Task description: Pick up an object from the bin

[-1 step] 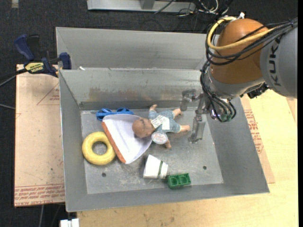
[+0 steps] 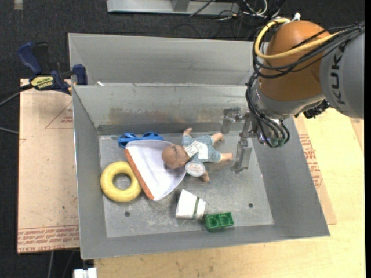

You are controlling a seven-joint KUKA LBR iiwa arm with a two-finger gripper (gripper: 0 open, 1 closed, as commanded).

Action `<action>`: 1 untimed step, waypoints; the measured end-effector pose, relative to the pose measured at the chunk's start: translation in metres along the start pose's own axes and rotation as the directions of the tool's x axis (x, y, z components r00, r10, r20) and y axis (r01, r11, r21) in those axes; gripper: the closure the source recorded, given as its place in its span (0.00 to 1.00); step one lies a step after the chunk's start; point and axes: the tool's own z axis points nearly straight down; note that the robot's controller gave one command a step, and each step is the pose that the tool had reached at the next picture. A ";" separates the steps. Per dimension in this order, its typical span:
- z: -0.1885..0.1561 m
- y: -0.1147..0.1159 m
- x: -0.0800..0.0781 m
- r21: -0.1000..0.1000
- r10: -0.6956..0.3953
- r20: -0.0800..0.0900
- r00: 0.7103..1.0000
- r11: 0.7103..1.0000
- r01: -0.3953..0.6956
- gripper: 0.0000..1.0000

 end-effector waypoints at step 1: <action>0.035 0.004 -0.009 0.000 -0.092 0.004 0.996 0.996 0.092 0.00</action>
Offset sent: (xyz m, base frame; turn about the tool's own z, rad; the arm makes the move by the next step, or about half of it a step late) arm 0.0109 0.0185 -0.1197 0.0880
